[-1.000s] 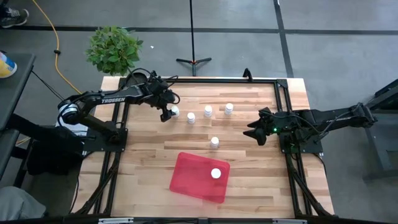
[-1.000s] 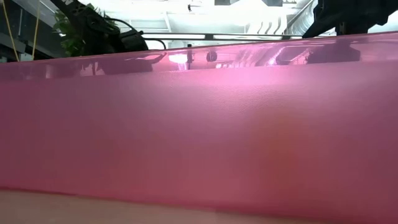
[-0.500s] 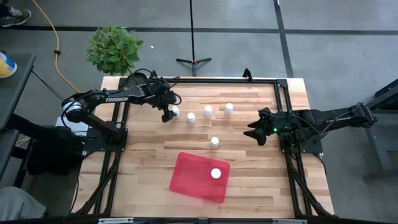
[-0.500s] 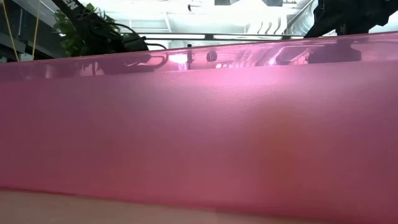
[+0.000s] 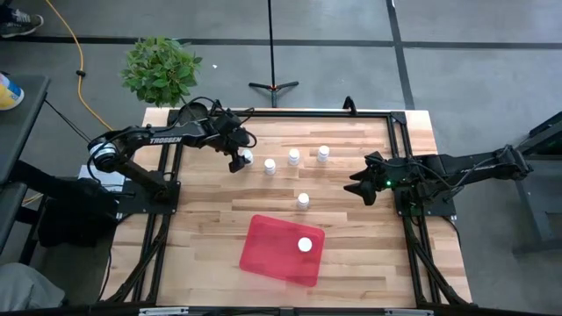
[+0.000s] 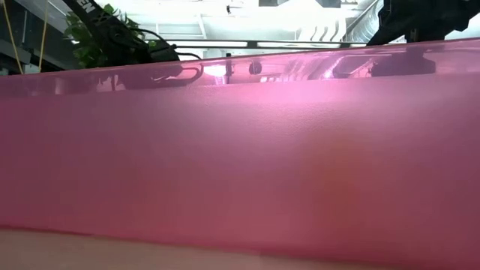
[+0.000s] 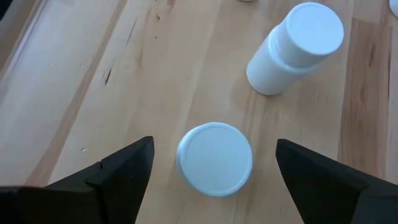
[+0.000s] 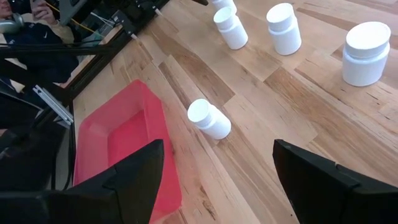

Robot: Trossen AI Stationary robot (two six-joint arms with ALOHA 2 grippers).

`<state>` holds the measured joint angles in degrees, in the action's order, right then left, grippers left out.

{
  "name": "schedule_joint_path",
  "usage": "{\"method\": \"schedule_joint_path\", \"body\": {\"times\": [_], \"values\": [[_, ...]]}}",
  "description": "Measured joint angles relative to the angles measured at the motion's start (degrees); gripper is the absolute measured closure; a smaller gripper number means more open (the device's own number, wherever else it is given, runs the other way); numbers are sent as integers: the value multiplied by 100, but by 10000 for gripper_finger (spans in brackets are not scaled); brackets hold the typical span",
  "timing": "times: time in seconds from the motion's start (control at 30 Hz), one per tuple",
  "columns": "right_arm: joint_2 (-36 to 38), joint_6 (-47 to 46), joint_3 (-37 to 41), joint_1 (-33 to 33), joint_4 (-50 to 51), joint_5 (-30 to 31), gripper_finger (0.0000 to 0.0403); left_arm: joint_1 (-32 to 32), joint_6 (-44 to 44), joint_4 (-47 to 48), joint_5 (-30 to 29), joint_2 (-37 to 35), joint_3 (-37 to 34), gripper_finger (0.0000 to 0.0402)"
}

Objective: Pick and place pill bottles into a basket
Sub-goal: Put the white medicine bottle into the red container

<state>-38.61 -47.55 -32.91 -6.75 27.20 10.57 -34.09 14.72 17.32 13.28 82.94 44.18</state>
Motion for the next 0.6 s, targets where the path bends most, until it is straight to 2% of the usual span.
{"method": "schedule_joint_path", "body": {"times": [0.6], "values": [[0,4,0,0,20,2,111,0,-22,59,100,142,0,129]]}}
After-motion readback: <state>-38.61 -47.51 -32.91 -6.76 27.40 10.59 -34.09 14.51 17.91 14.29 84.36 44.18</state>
